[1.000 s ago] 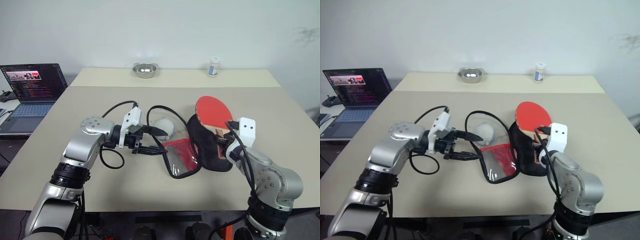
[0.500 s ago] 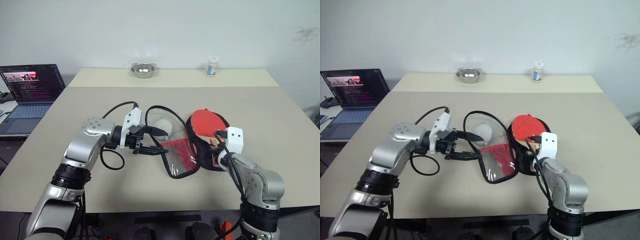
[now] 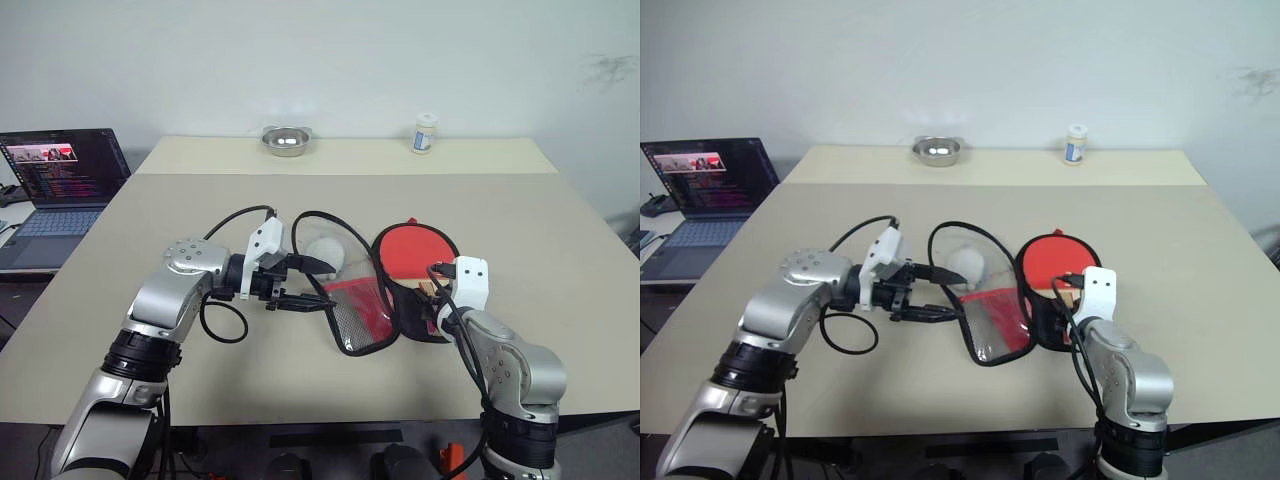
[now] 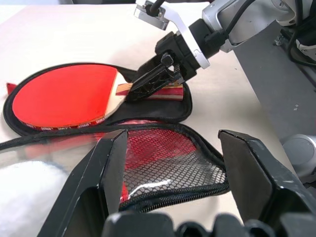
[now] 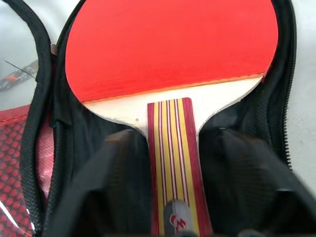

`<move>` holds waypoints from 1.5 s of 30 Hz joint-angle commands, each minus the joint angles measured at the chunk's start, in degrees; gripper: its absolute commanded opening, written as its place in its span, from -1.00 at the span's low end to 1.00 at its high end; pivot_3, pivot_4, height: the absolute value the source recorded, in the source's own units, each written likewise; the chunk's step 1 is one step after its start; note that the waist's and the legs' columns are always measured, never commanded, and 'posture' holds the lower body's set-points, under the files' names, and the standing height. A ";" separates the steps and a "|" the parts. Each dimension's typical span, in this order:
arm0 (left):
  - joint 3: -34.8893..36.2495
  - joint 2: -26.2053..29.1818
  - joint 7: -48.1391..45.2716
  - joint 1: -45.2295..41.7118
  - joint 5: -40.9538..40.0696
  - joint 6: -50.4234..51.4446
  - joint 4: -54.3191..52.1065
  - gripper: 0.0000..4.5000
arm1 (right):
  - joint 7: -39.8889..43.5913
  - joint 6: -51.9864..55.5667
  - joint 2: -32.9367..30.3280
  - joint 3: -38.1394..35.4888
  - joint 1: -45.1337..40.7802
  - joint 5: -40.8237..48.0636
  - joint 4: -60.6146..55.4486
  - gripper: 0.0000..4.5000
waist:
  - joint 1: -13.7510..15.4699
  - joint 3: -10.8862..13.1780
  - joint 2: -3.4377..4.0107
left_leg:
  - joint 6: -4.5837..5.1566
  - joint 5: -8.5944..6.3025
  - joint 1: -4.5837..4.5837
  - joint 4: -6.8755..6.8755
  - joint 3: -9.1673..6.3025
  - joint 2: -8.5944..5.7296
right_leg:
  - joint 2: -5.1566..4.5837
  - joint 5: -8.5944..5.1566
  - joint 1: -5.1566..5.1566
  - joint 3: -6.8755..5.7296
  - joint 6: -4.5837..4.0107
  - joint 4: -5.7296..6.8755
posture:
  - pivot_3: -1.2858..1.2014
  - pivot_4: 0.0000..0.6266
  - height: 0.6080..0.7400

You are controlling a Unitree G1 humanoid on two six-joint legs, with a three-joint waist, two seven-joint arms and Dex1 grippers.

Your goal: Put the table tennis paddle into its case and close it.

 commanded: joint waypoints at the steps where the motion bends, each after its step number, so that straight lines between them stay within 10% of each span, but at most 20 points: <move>1: 1.17 1.44 0.47 0.20 -0.98 2.59 -2.72 0.42 | 1.92 1.32 -4.02 0.46 -0.70 0.60 -7.98 0.98 | 0.00 0.00 0.00 | 0.00 0.00 -0.01 0.00 0.00 0.00 | 0.00 0.00 0.00 0.00 0.00 0.00 | 0.03 -0.52 1.00; 13: 3.81 8.93 0.52 4.36 0.31 3.72 -1.35 0.42 | 30.33 13.27 -27.14 -7.73 -1.31 24.10 -27.11 0.99 | 0.06 0.07 -0.10 | 0.00 -0.01 0.06 -0.04 -0.10 0.05 | -0.04 -0.03 0.08 -0.11 -0.05 -0.05 | 0.03 -0.52 1.00; 23: 0.29 8.94 1.53 3.42 8.43 -2.00 10.56 -0.99 | 46.41 1.31 -48.19 -20.44 5.29 30.61 -22.34 1.00 | 0.36 0.16 -0.25 | 0.08 -0.06 0.00 -0.09 -0.09 0.00 | -0.10 -0.07 0.12 -0.13 -0.10 -0.28 | 0.03 -0.52 1.00; 45: -0.99 -21.99 3.51 -17.06 1.40 5.21 19.67 -0.99 | 56.92 -12.03 -58.57 -33.94 20.82 45.92 -20.38 1.00 | 1.68 0.23 -0.47 | 0.11 -0.06 -0.21 0.17 -0.33 -0.15 | 0.00 -0.01 0.20 -0.26 0.02 -0.31 | 0.03 -0.52 1.00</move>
